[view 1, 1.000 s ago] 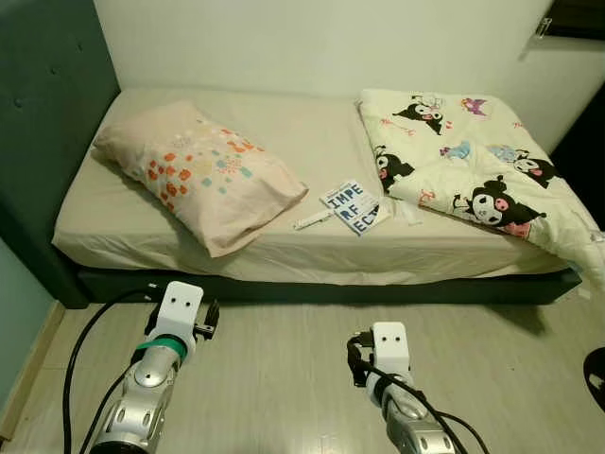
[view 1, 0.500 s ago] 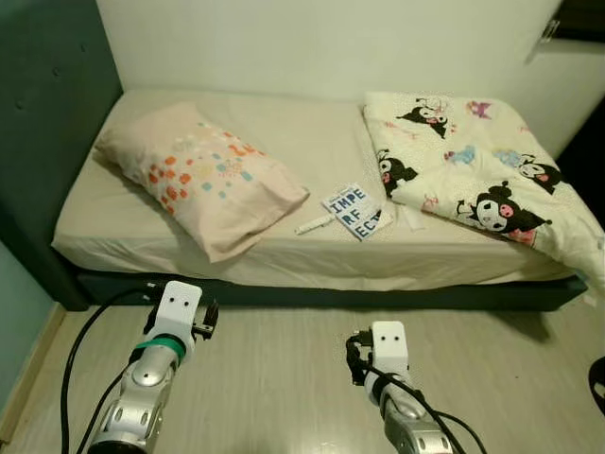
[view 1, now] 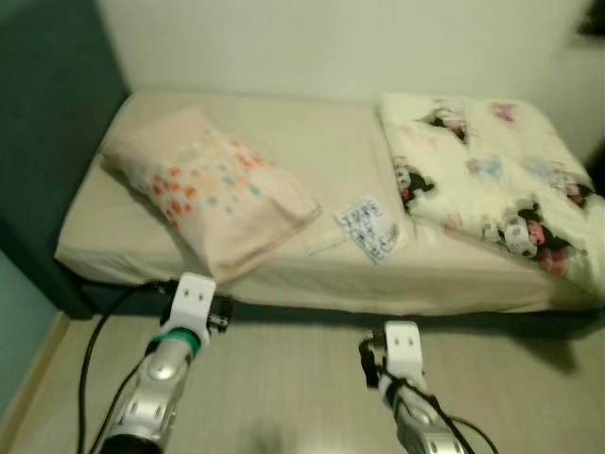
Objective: Clean up the room
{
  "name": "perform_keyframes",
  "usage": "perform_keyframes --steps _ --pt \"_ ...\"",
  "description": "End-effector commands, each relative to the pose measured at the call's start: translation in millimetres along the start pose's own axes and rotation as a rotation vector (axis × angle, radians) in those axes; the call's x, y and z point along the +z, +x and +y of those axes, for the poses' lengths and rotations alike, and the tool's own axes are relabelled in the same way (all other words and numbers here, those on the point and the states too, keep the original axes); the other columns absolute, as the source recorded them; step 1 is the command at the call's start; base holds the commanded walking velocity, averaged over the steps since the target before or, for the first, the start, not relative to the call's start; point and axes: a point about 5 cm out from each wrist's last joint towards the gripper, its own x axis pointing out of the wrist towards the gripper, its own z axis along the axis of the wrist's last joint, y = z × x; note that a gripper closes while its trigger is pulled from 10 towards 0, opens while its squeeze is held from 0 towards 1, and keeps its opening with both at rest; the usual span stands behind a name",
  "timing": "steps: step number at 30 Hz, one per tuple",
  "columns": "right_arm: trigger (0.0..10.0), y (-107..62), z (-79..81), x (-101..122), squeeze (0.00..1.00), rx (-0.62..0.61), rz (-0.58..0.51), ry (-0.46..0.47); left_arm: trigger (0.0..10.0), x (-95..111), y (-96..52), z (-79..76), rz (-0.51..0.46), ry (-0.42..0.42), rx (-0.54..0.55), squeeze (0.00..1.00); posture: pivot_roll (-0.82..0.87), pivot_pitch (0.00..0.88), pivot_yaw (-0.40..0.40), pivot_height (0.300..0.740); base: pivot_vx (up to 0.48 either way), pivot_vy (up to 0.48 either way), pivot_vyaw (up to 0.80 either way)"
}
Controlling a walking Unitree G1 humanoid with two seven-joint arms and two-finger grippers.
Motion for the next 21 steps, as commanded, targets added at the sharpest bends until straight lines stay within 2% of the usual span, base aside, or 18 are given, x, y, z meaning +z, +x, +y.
perform_keyframes --steps 1,21 --pt "10.0 -4.6 -7.3 -13.3 0.00 -0.023 0.040 -0.004 10.0 0.5 0.9 -8.8 0.003 -0.019 -0.024 0.00 0.10 0.000 0.023 0.740 0.420 0.000 0.00" --pt "10.0 -3.6 -4.8 -13.6 0.00 -0.023 0.042 0.005 10.0 2.0 2.2 -6.3 -0.005 -0.008 -0.027 0.00 0.11 0.000 0.031 0.740 0.421 0.000 0.00"
